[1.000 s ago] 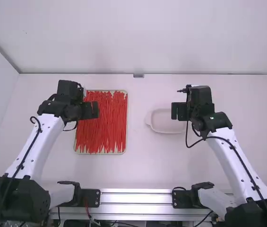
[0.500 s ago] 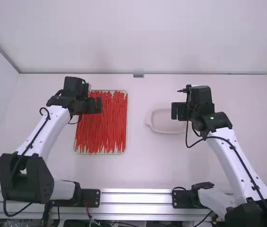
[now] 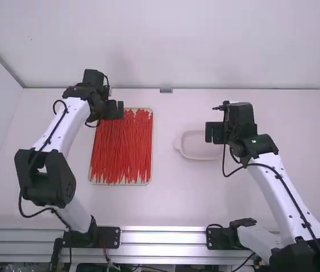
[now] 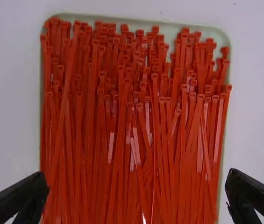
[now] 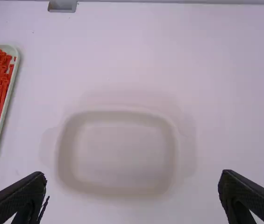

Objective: Fasten the cable tie

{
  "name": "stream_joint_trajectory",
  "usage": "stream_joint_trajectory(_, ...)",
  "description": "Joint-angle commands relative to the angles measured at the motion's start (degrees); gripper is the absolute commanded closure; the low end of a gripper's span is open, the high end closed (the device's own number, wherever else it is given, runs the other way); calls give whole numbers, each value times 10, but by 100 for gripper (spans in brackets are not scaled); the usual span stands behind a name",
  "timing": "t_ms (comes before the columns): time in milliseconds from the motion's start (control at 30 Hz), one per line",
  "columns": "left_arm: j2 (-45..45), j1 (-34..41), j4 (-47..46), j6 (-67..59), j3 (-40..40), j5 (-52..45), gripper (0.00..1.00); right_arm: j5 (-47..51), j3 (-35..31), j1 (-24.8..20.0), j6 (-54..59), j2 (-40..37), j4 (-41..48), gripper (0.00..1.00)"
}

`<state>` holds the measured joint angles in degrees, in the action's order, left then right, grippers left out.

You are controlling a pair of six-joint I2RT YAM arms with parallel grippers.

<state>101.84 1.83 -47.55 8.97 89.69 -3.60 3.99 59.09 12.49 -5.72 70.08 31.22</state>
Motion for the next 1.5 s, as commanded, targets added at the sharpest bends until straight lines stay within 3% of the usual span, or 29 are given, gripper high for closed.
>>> stream_joint_trajectory(0, 29, 4, -11, -11, 35, 17, 1, 3, 8, 3, 2, 4, -1, 2)
stream_joint_trajectory(700, 143, 5, 69, -19, 65, -5, 0, -1, 8, 3, 1, 4, 1, 2)
stream_joint_trajectory(1000, 203, 5, 110, -28, 64, -43, 10, -1, 9, 3, 1, 4, 1, 2)
stream_joint_trajectory(1200, 218, 4, 123, -19, 63, -43, 11, 0, 9, 3, 2, 4, 1, 2)
stream_joint_trajectory(1467, 218, 4, 158, -2, 47, 0, 27, 0, 9, 3, 2, 4, 1, 2)
